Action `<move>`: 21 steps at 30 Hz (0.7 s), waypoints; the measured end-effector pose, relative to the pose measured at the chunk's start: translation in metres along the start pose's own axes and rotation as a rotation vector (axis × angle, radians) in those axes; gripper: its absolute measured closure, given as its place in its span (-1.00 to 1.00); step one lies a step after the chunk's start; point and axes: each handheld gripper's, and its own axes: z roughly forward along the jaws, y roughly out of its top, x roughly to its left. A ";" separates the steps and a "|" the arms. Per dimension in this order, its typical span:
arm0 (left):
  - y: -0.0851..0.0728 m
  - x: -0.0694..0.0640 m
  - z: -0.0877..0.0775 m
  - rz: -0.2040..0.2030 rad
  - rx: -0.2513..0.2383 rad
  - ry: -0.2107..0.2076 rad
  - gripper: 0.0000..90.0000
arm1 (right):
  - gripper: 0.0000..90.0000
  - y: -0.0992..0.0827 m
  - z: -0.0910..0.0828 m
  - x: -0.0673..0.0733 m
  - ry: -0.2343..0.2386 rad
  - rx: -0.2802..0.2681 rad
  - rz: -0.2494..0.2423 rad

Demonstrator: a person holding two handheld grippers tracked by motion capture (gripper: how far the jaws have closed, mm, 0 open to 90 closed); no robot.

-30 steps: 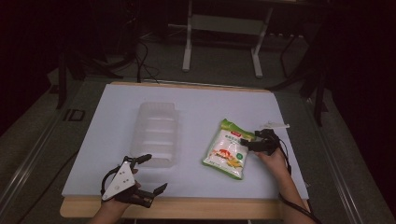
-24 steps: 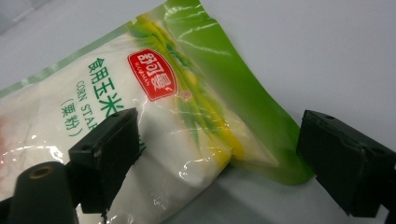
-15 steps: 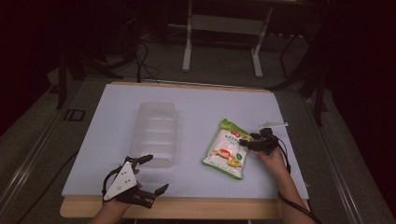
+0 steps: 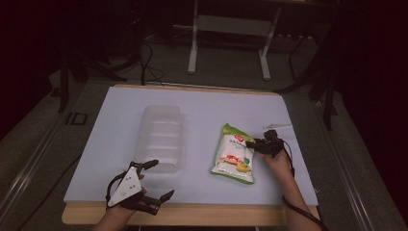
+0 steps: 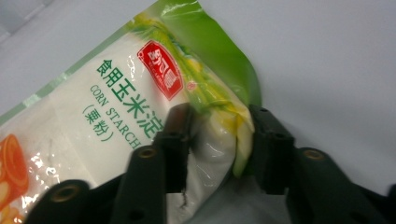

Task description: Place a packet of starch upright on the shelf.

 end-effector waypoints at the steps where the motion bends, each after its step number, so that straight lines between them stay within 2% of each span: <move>1: 0.000 0.000 0.000 -0.001 0.000 0.000 -0.96 | 0.50 0.000 0.000 0.000 0.001 -0.001 -0.001; 4: 0.000 0.000 0.000 0.003 0.001 0.000 -0.96 | 0.64 0.001 -0.001 0.000 0.006 -0.010 0.004; 6: 0.000 0.000 -0.001 0.002 0.000 0.002 -0.96 | 0.68 0.002 -0.003 0.003 -0.008 -0.008 -0.010; 11: 0.000 0.002 -0.001 -0.006 -0.002 0.006 -0.96 | 0.70 0.007 -0.006 0.013 -0.049 -0.004 -0.077; 21: 0.000 0.002 -0.001 -0.007 0.000 0.010 -0.96 | 0.73 0.007 -0.014 0.020 -0.049 -0.036 -0.104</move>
